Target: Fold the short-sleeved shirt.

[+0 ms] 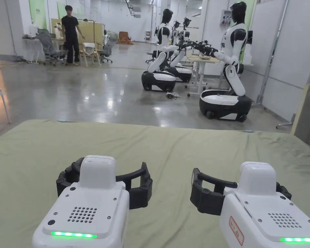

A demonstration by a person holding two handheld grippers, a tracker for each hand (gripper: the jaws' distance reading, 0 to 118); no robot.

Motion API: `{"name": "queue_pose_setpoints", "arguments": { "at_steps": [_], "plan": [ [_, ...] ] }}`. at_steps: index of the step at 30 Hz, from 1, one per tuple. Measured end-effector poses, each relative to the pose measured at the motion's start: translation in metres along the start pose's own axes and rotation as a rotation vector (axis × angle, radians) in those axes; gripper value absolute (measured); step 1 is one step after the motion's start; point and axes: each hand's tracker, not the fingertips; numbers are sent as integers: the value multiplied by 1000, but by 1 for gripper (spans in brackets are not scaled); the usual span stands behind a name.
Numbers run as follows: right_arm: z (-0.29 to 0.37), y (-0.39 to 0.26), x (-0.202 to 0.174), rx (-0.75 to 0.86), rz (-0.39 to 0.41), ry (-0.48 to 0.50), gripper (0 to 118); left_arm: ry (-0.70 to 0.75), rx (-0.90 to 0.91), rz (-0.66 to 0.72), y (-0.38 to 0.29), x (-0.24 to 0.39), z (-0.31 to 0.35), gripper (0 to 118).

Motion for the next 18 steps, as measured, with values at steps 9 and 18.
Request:
{"name": "queue_pose_setpoints", "arguments": {
  "at_steps": [9,18],
  "plan": [
    [8,-1,-1,51,39,-16,118,13,-4,32,-1,-9,-3,112],
    [9,0,0,71,57,-38,118,14,7,7,-4,-9,1,112]
  ]
}}
